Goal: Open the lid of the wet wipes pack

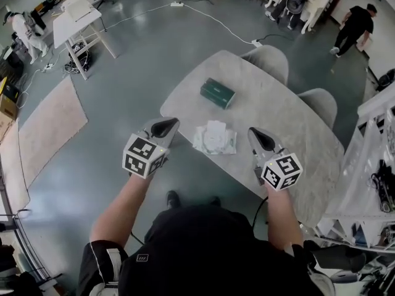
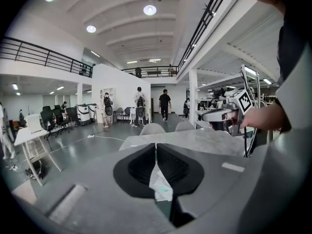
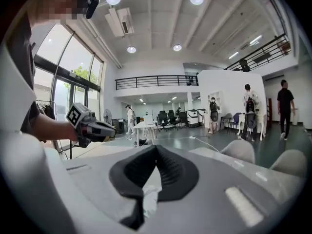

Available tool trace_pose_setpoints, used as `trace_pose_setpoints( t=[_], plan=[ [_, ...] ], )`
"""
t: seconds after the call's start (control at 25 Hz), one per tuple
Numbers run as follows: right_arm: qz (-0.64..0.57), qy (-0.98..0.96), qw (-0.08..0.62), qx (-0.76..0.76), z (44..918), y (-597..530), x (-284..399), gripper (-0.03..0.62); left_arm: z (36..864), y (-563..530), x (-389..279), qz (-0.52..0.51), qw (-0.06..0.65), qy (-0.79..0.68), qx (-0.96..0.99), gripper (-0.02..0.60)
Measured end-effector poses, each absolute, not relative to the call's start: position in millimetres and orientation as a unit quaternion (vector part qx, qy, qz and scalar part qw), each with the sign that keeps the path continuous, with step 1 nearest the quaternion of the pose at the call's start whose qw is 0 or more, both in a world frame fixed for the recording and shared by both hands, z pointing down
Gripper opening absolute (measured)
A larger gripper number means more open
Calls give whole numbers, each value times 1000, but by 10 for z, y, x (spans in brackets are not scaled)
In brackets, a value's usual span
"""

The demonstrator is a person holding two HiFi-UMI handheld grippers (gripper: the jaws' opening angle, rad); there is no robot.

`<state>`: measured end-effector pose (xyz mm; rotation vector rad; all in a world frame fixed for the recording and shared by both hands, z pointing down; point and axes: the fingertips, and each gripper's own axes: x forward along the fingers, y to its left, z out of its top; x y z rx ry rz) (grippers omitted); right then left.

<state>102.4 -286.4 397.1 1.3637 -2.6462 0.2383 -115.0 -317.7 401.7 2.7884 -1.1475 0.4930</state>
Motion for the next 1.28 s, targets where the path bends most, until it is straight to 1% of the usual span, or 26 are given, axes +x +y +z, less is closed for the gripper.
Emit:
trace_pose_setpoints(
  t=[0.12,0.16,0.32,0.44,0.52,0.64,0.8,1.08,1.28],
  plan=[
    [81,-886,15,456,3619,-3045,852,3,3799,-3337,-1284,146,27,-374,916,20],
    [76,-885,6,459,3538,-3094,811,3,3751,-3386,-1301,142,23,-372,917,20],
    [25,-888,28,457,3299,-3236,629,3,3565,-3580,-1267,141,6,-352,925,19],
    [11,-885,8,464,3106,-3269,602,3,3407,-3689,-1274,130,-8,-364,922,20],
    [11,-882,-5,471,3045,-3263,632,2,3347,-3757,-1287,114,-6,-380,918,20],
    [9,-876,1,482,3102,-3208,712,2,3301,-3804,-1297,92,2,-400,912,20],
    [12,-866,24,500,3344,-3092,813,3,3395,-3724,-1332,102,-7,-421,901,20],
    [59,-875,33,480,3725,-2957,760,2,3834,-3604,-1459,98,51,-434,894,20],
    [67,-880,27,469,3756,-2933,738,3,3958,-3514,-1410,110,56,-429,895,20]
  ],
)
